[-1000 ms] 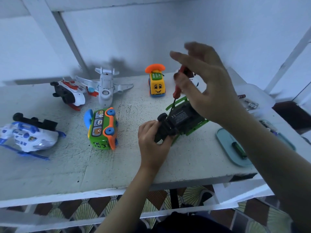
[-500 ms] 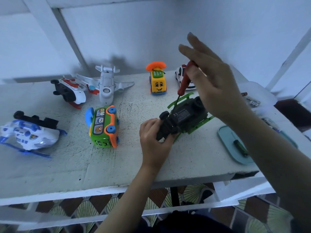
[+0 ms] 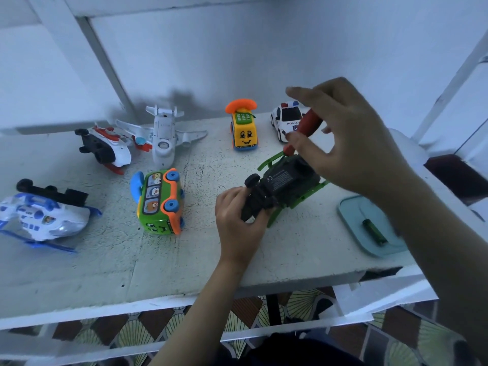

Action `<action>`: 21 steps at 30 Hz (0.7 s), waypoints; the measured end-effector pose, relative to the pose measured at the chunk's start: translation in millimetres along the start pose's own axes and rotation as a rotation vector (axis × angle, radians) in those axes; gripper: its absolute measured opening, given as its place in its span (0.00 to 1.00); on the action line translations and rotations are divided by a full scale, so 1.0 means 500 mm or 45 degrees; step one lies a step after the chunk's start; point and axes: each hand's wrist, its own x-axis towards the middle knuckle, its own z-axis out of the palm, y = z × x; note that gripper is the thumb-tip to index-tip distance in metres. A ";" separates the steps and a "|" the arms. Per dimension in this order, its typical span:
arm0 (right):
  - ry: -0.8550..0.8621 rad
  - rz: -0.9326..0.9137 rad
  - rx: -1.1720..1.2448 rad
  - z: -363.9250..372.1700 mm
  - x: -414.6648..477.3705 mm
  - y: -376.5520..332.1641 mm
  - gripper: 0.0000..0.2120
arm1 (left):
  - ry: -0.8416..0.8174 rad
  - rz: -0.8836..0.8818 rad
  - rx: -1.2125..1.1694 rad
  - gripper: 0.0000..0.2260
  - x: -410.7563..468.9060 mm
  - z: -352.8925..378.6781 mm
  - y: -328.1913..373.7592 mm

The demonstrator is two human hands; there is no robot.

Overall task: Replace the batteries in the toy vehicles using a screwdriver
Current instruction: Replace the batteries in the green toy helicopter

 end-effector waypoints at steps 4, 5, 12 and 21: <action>-0.073 0.014 0.121 -0.019 -0.016 0.043 0.13 | 0.000 -0.014 0.003 0.19 -0.001 -0.001 -0.004; -0.095 0.042 0.113 -0.023 -0.021 0.053 0.11 | -0.003 -0.016 0.004 0.19 -0.001 -0.002 -0.003; -0.403 0.846 0.513 -0.032 -0.064 0.075 0.29 | -0.096 -0.070 -0.084 0.16 0.001 -0.010 0.000; -0.192 0.598 0.408 0.029 -0.123 0.064 0.11 | -0.240 -0.530 -0.327 0.08 0.065 -0.067 0.033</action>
